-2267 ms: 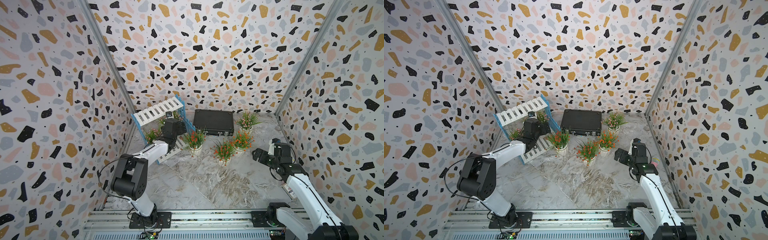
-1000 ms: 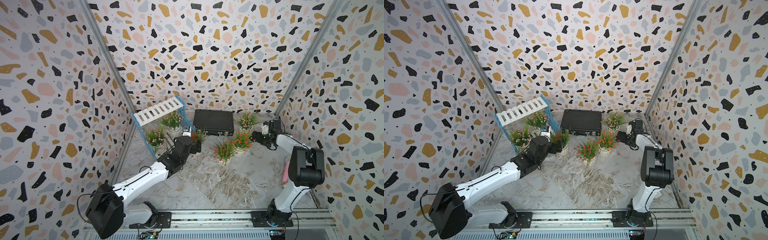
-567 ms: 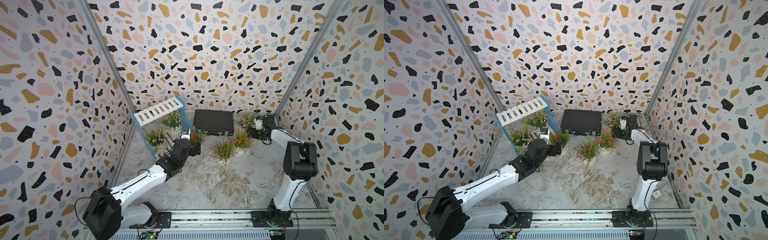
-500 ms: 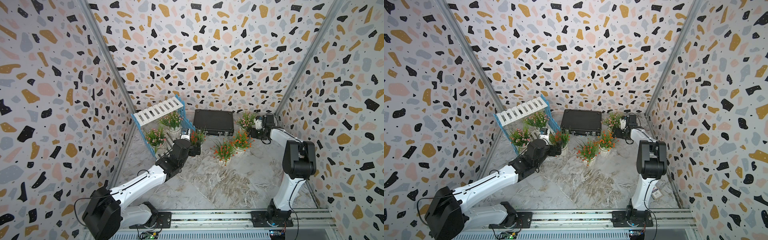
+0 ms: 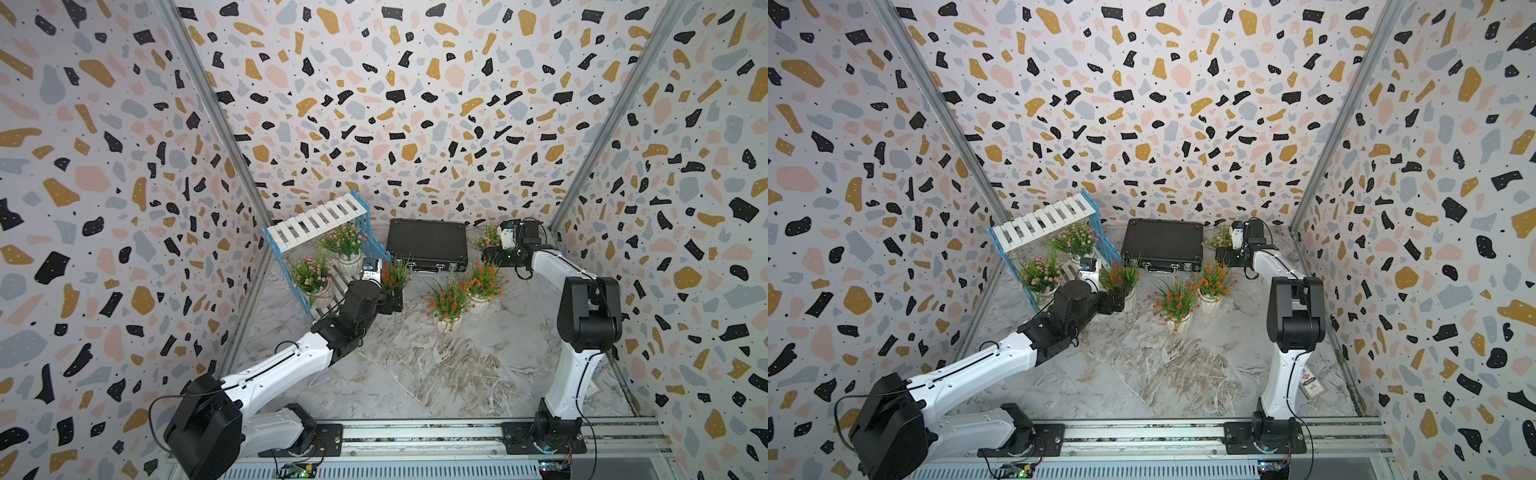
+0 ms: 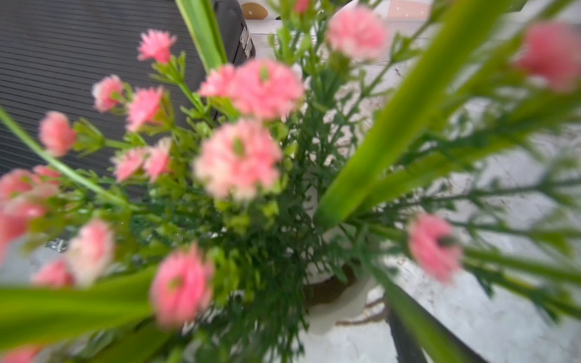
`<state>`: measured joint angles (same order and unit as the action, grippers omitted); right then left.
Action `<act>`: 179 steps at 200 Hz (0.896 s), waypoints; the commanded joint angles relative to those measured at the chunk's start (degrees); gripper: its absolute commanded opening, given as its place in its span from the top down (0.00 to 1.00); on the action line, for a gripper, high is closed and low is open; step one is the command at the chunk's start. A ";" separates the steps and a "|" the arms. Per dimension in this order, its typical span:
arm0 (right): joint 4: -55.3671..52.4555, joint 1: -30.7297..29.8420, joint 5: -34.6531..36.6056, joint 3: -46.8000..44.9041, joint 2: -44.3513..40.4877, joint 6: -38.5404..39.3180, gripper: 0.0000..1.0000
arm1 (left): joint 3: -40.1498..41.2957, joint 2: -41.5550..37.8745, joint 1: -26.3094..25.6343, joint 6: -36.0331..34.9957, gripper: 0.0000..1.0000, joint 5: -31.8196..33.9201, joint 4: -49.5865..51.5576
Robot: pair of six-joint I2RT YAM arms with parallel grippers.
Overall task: Place the baby's breath potted plants on the rack by color
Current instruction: Pick up the baby's breath potted plant from the center of the board.
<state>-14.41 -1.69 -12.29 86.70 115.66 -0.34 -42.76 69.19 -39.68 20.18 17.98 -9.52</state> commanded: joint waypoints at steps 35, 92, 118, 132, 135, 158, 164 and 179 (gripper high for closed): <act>0.35 -0.98 2.82 5.22 4.29 2.83 0.00 | 0.64 -0.59 -0.31 0.10 0.01 -1.50 -3.84; 1.70 -1.52 3.95 8.47 7.11 2.46 0.00 | 0.32 -0.19 -0.33 0.05 0.01 -1.79 -3.67; 0.58 -1.90 3.59 11.05 8.89 2.01 0.01 | 0.42 -0.20 -0.37 -0.05 0.01 -1.67 -3.66; -1.26 -1.92 4.06 12.89 9.92 1.83 0.05 | 0.60 -0.20 -0.39 0.02 0.01 -1.71 -3.75; -1.48 -1.94 4.22 12.96 10.08 1.83 0.06 | 0.62 -0.19 -0.34 -0.03 0.01 -1.72 -3.83; -0.94 -2.13 5.70 11.63 9.30 1.70 0.11 | 0.67 -0.20 -0.40 0.00 0.01 -1.78 -3.83; -0.68 -2.09 6.16 10.91 8.84 1.70 0.12 | 0.66 -0.19 -0.40 -0.05 0.01 -1.81 -3.93; 1.05 -2.15 7.46 8.19 6.77 1.61 0.14 | 0.83 -0.27 -0.44 -0.03 0.01 -1.89 -4.02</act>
<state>-13.28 -3.46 -7.66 97.62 125.82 1.43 -42.72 69.19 -39.88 20.21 16.64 -10.76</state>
